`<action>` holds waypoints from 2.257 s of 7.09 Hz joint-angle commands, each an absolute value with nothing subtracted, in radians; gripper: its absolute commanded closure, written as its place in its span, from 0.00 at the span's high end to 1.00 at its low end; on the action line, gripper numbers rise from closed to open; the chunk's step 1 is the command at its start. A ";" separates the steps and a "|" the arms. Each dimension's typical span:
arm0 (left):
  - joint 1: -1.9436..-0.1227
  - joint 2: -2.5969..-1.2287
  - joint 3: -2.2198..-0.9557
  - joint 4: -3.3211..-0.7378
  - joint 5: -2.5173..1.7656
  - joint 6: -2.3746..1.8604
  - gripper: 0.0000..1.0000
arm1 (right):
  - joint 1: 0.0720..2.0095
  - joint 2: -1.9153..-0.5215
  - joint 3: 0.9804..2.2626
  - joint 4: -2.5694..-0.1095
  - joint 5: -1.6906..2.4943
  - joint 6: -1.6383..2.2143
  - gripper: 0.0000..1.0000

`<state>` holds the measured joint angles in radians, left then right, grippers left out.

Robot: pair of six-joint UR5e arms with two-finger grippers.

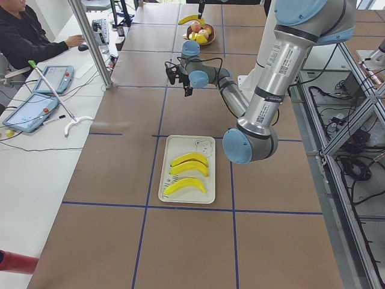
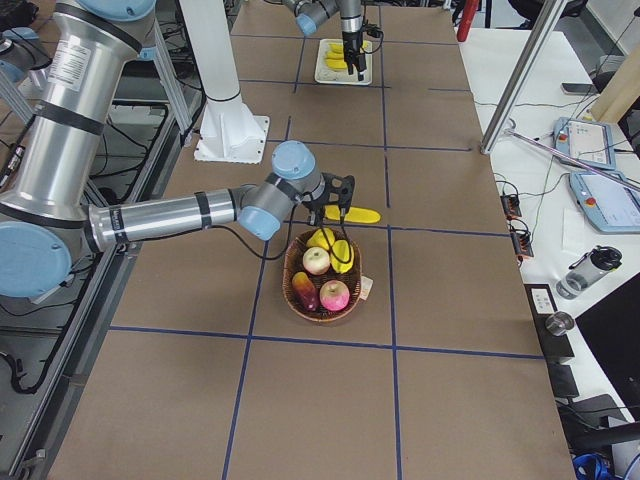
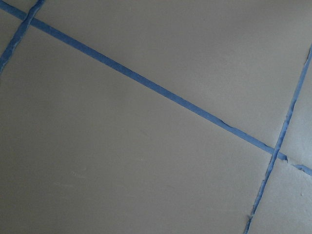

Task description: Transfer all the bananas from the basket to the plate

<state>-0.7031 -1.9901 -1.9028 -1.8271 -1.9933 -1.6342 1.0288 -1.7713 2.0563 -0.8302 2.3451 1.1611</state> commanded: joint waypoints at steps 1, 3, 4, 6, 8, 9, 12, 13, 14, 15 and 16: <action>-0.704 -1.991 -1.902 -1.926 -1.994 -1.660 0.99 | 0.834 -1.504 2.048 -0.982 2.236 1.186 0.00; -0.701 -2.000 -1.882 -2.067 -1.993 -1.777 0.99 | 0.645 -1.303 2.045 -1.086 2.075 1.303 0.00; -0.695 -2.005 -1.869 -2.167 -1.993 -1.840 0.99 | 0.570 -1.228 2.042 -1.136 1.998 1.313 0.00; -0.680 -2.045 -1.821 -2.252 -1.993 -1.907 0.99 | 0.467 -1.142 2.030 -1.169 1.870 1.365 0.00; -0.643 -2.085 -1.815 -2.252 -1.961 -1.939 0.99 | 0.422 -1.080 2.005 -1.167 1.829 1.394 0.00; -0.609 -2.110 -1.801 -2.249 -1.906 -1.951 0.99 | 0.414 -1.063 1.997 -1.169 1.822 1.400 0.00; -0.554 -2.123 -1.789 -2.252 -1.882 -1.951 0.99 | 0.405 -1.048 1.990 -1.169 1.806 1.401 0.00; -0.554 -2.123 -1.789 -2.253 -1.882 -1.951 0.77 | 0.403 -1.048 1.988 -1.167 1.802 1.401 0.00; -0.554 -2.120 -1.789 -2.263 -1.884 -1.938 0.10 | 0.403 -1.048 1.988 -1.164 1.802 1.401 0.03; -0.554 -2.118 -1.789 -2.266 -1.887 -1.899 0.00 | 0.402 -1.039 1.988 -1.169 1.801 1.405 0.42; -0.555 -2.120 -1.792 -2.266 -1.888 -1.855 0.00 | 0.396 -1.037 1.991 -1.170 1.774 1.410 0.99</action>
